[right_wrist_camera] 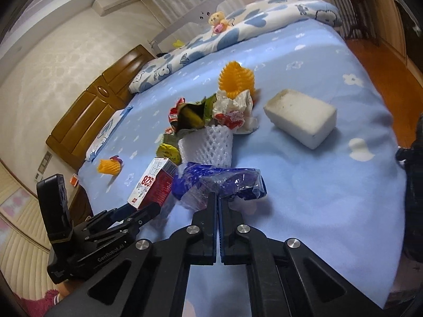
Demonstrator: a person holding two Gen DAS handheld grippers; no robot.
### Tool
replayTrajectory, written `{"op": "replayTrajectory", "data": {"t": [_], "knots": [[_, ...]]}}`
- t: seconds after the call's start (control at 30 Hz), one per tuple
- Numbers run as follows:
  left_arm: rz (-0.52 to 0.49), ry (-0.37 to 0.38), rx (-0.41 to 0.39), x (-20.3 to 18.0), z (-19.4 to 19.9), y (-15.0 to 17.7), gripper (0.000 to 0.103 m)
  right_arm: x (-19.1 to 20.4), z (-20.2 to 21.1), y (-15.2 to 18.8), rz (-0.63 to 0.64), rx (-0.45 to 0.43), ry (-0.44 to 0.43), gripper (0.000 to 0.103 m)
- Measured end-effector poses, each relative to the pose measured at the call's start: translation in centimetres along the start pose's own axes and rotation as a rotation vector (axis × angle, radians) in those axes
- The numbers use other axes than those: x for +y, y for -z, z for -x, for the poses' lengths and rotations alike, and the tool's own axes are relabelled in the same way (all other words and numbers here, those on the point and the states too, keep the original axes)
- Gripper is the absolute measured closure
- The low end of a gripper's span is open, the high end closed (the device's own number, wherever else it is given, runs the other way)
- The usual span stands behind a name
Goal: Collect trash
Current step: 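Grasp the red-and-white milk carton with the left tool while the right tool grasps the blue wrapper, then carry carton and blue wrapper over the bin and open both tools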
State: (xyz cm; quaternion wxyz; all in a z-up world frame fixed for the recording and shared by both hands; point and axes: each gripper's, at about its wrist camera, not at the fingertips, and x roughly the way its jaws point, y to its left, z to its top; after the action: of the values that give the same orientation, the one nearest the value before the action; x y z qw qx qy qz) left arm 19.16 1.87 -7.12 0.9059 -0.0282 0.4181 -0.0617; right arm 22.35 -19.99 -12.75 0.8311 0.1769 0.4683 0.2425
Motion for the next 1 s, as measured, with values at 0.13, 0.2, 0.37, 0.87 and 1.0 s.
{"op": "replayTrajectory", "data": {"t": [0.13,0.2,0.37,0.87,1.0], "knots": [[-0.028,0.018,-0.020,-0.9,1.6,-0.2,0.054,0.3,2.2,0.5,0.012,-0.039,0.011,0.103],[-0.042,0.032,-0.027,-1.5,2.3,-0.1,0.054,0.3,3.1,0.8,0.016,-0.052,0.018,0.103],[-0.094,0.078,-0.032,-3.6,4.0,0.1,0.054,-0.3,6.0,1.5,0.005,-0.097,0.046,0.103],[-0.276,0.197,-0.040,-11.6,4.4,-1.6,0.054,-5.6,14.9,1.8,-0.070,-0.236,0.190,0.103],[-0.316,0.216,-0.037,-13.6,3.6,-2.1,0.054,-7.0,16.5,1.8,-0.090,-0.258,0.223,0.103]]}}
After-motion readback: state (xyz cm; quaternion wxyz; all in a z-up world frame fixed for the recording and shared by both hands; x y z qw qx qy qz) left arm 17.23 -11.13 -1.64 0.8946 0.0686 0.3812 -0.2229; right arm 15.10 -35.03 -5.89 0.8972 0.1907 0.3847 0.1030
